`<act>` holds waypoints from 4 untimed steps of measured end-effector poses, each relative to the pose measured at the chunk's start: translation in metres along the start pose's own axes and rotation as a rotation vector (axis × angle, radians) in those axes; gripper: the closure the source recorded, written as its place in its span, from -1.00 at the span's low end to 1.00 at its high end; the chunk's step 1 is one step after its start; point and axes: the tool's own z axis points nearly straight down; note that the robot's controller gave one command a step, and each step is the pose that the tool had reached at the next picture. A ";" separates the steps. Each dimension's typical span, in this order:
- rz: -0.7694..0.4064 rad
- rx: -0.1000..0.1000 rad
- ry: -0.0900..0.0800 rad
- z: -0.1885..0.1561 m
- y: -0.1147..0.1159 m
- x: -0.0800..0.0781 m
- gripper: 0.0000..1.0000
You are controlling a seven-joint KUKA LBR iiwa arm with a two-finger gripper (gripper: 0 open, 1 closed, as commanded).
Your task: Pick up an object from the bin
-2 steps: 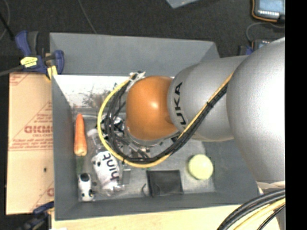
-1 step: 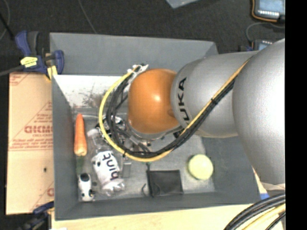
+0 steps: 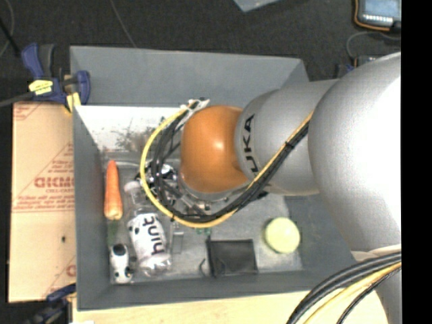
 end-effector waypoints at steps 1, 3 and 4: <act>0.190 0.002 0.003 0.017 0.002 0.002 -1.00; 0.182 0.006 -0.005 0.008 0.030 -0.010 -1.00; -0.009 0.003 -0.003 -0.004 0.040 -0.018 -1.00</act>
Offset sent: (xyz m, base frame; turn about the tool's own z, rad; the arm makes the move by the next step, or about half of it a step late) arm 0.0153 0.0414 0.0114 -0.2558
